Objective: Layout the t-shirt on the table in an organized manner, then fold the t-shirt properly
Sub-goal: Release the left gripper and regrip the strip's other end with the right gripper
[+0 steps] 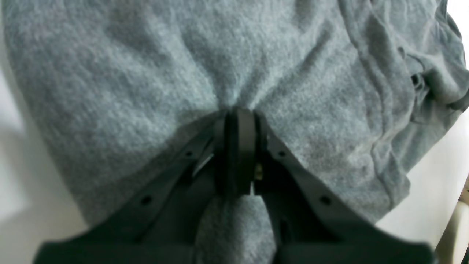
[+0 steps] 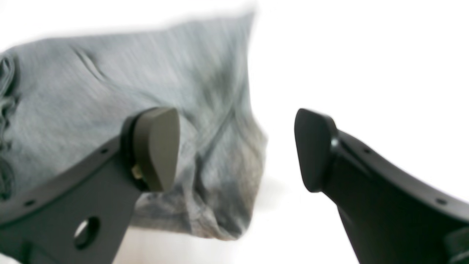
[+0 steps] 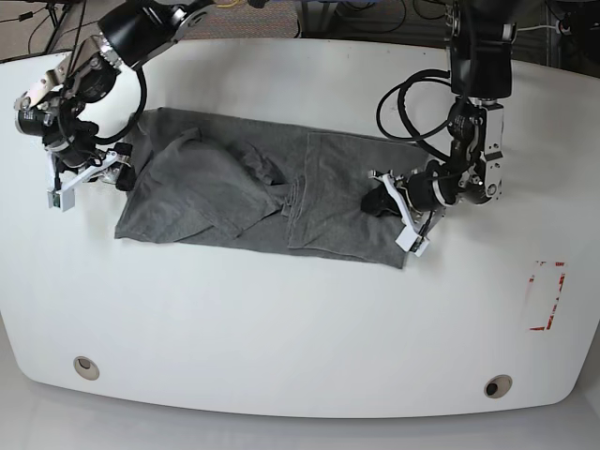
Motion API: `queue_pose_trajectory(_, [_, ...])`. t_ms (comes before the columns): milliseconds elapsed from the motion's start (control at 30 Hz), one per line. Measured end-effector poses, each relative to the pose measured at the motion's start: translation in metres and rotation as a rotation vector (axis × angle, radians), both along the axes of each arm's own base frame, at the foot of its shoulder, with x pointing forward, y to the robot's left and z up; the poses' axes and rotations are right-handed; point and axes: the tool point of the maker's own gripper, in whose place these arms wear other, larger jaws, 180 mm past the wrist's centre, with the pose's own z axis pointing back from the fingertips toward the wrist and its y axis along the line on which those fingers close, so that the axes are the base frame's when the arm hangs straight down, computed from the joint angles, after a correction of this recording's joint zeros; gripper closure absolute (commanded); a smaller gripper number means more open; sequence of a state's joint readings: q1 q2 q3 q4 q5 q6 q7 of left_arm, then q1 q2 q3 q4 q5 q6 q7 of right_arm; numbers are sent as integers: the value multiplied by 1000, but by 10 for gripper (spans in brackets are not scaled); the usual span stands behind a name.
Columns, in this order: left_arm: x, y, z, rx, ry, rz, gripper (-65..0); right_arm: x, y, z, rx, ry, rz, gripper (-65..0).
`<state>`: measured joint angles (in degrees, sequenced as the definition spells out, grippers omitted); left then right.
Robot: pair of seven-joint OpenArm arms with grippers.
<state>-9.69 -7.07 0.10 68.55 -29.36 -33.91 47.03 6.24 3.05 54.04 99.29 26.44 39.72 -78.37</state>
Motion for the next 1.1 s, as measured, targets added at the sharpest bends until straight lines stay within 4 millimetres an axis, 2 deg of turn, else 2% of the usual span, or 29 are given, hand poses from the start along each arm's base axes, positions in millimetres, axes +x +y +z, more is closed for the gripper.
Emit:
queue_pose_trajectory(200, [0,2,0,4,0,2,-22,7,-3,-27,220,-31,-10,-466])
queue_pose_trajectory(433, [0,2,0,5,-1,2,-22,4,-10,-51,307,-15,-51,-466])
queue_pose_trajectory(667, [-1,2,-1,1,0,4,-22,10,-9,-56,354,-46,-73,-466])
queue_pose_trajectory(767, [0,2,-1,2,0,4,-22,13,1,-57,361,-45,-45,-466])
queue_pose_trajectory(1100, [0,2,0,2,-1,4,-22,36,60,-59,433,-88,48,-449])
